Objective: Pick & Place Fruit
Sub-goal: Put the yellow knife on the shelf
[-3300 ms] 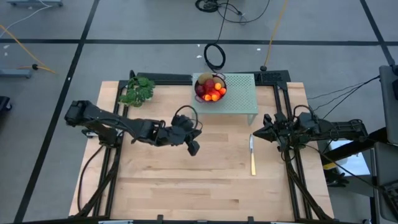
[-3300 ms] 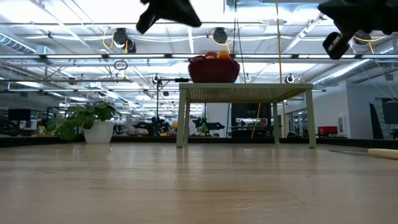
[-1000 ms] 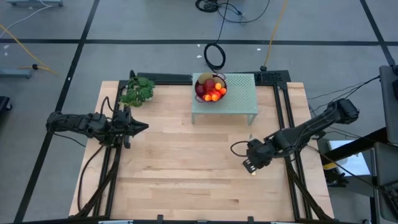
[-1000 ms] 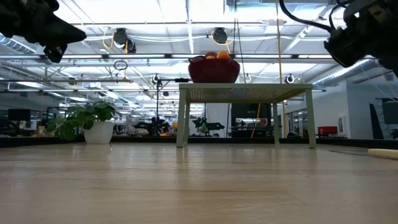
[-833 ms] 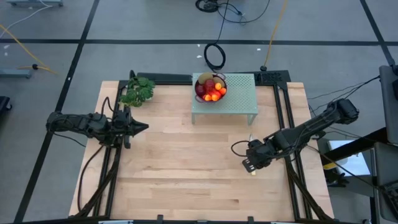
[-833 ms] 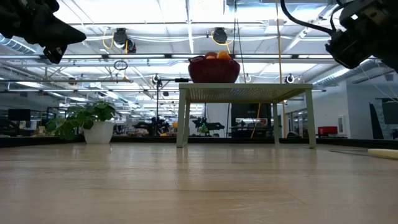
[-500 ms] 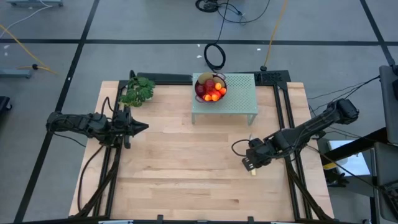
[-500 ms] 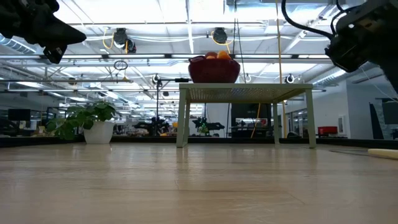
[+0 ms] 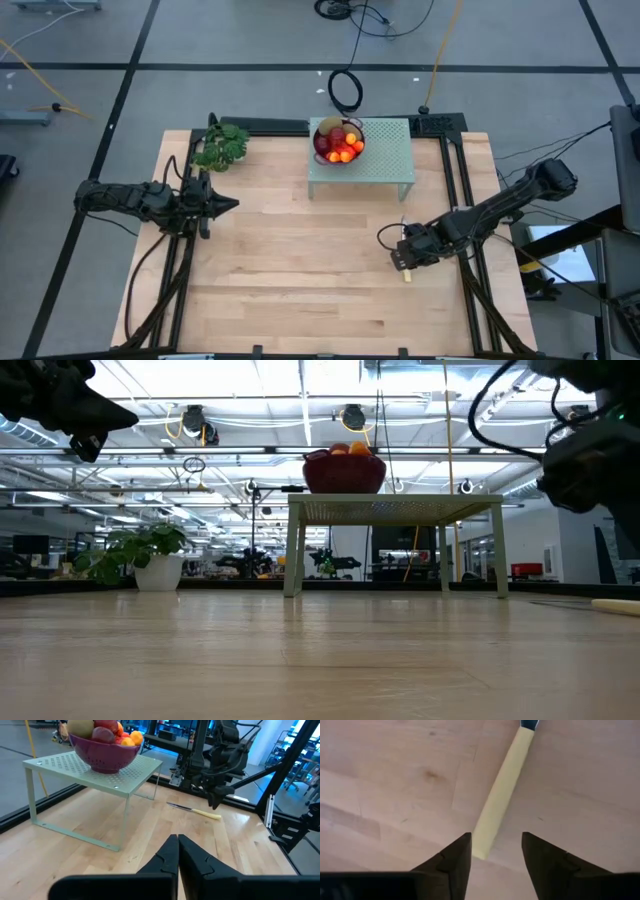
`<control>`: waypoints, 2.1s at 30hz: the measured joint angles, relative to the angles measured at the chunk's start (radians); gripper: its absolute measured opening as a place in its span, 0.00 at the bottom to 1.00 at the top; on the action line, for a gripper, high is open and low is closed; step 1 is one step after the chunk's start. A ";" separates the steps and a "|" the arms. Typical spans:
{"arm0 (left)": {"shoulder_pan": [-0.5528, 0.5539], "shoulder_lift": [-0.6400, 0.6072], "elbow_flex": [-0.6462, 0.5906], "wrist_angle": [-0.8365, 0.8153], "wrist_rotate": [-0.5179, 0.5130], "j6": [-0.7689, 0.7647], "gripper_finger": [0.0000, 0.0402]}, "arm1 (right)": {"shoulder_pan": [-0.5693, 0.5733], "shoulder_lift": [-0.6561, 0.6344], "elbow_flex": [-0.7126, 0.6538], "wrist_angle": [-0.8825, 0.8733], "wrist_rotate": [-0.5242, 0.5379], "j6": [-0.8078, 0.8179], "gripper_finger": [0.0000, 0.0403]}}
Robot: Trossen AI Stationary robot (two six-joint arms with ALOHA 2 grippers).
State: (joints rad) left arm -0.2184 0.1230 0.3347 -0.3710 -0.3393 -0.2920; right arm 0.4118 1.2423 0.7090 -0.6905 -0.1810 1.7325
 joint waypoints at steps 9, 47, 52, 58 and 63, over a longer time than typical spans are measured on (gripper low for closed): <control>0.000 0.000 0.000 0.000 0.000 0.001 0.07 | 0.000 0.000 -0.062 0.080 0.001 0.065 0.42; 0.000 0.000 0.001 0.000 -0.002 0.001 0.07 | -0.005 -0.002 -0.062 0.238 -0.032 0.055 0.67; 0.000 0.000 0.001 -0.007 -0.002 0.015 0.04 | -0.004 -0.002 -0.062 0.276 -0.033 0.034 0.74; 0.000 0.000 0.001 -0.008 -0.002 0.033 0.01 | -0.004 -0.003 -0.062 0.362 -0.033 -0.016 0.75; 0.000 0.000 0.001 -0.009 -0.003 0.036 0.05 | 0.001 -0.011 -0.062 0.370 -0.029 0.044 0.74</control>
State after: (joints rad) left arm -0.2181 0.1234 0.3355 -0.3796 -0.3420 -0.2562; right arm 0.4132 1.2314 0.6472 -0.3203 -0.2105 1.7762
